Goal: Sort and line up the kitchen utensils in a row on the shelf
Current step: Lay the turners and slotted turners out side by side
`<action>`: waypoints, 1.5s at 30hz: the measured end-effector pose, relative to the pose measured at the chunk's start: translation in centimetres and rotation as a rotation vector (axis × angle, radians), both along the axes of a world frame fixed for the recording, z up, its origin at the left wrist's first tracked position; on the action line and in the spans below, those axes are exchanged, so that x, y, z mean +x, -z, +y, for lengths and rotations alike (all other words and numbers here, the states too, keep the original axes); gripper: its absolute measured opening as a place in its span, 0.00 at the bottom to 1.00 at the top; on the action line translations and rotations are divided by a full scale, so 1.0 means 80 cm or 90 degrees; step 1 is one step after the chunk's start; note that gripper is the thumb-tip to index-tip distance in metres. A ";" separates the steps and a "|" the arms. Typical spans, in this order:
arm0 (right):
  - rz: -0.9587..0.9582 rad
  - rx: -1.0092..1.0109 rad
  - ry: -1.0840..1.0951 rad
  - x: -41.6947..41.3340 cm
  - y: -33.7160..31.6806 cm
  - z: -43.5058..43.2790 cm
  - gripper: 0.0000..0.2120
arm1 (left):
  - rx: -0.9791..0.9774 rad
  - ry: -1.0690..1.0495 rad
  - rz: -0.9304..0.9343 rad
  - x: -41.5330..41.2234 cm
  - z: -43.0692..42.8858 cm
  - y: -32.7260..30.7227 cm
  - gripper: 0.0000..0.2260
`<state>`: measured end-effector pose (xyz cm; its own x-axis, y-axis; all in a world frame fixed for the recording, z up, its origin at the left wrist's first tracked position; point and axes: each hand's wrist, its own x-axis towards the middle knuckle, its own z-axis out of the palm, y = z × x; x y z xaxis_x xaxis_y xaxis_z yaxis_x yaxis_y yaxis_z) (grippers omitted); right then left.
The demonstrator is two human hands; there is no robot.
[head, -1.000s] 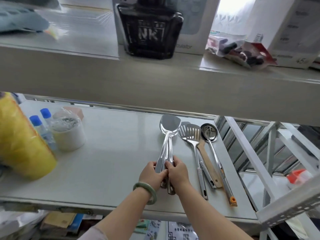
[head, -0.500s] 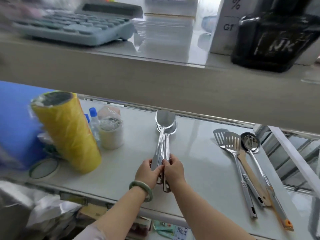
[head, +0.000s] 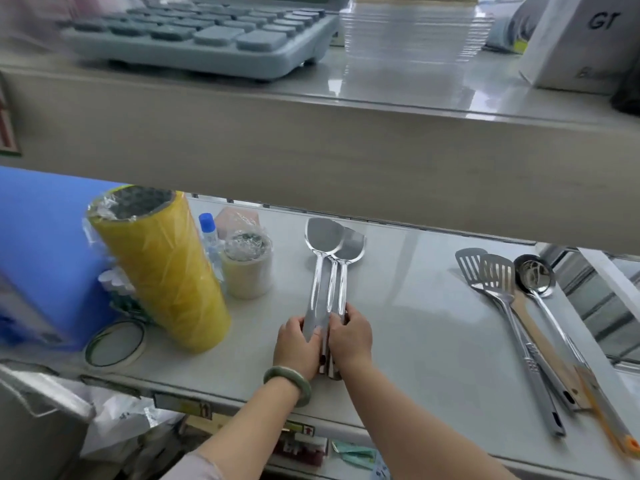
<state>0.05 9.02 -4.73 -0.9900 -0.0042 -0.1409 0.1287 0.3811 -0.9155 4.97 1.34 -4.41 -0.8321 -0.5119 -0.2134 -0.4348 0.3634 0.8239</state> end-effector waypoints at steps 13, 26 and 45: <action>-0.038 0.168 -0.043 -0.010 0.004 0.018 0.16 | -0.232 -0.036 -0.096 -0.012 -0.034 0.006 0.16; 0.154 0.257 0.122 -0.025 -0.032 0.239 0.16 | -0.261 0.052 0.088 -0.047 0.063 -0.036 0.20; 0.117 0.443 0.003 -0.017 -0.021 0.392 0.09 | -0.048 0.332 -0.041 -0.039 0.347 -0.020 0.16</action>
<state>-1.31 40.39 -3.06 -0.9978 0.0298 0.0593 -0.0014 0.8842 -0.4671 1.89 29.10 -2.77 -0.9668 -0.0496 -0.2507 -0.2293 0.6018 0.7650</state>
